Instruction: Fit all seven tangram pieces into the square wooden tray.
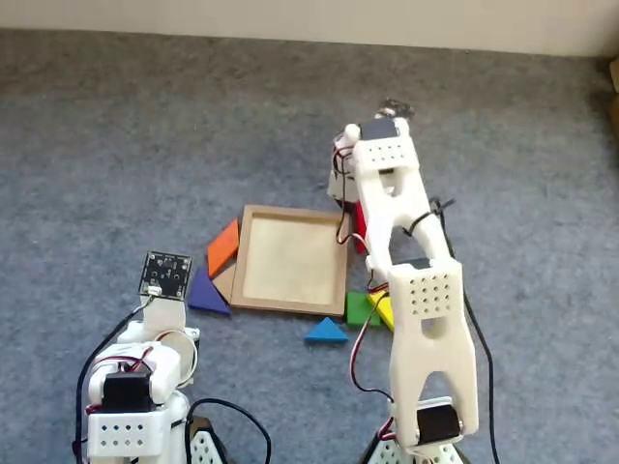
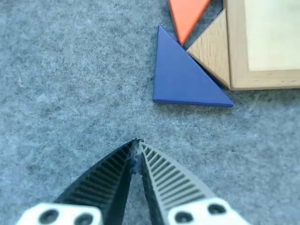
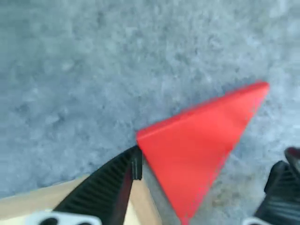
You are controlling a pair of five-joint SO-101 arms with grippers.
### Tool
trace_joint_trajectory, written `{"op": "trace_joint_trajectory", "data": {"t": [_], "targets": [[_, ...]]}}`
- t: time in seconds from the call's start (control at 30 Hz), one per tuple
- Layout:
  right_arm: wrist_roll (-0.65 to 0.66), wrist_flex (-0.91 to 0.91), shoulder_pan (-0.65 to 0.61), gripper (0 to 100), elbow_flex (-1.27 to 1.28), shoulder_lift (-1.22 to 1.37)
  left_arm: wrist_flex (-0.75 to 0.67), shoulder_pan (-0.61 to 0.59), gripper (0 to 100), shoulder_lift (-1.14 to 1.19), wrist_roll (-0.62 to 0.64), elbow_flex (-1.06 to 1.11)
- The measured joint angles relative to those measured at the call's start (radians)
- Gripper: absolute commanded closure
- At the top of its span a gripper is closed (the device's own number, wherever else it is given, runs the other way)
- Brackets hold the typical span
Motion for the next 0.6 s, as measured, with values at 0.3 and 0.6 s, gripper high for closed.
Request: {"op": "trace_joint_trajectory", "data": {"t": [0.3,0.6], "targets": [[-0.002,-0.002,0.006,60.5,-0.152,0.083,0.0,0.0,100,0.0,0.0,0.0],[-0.055,-0.005,0.008,60.5,-0.203,0.092,0.0,0.0,100,0.0,0.0,0.0]]}}
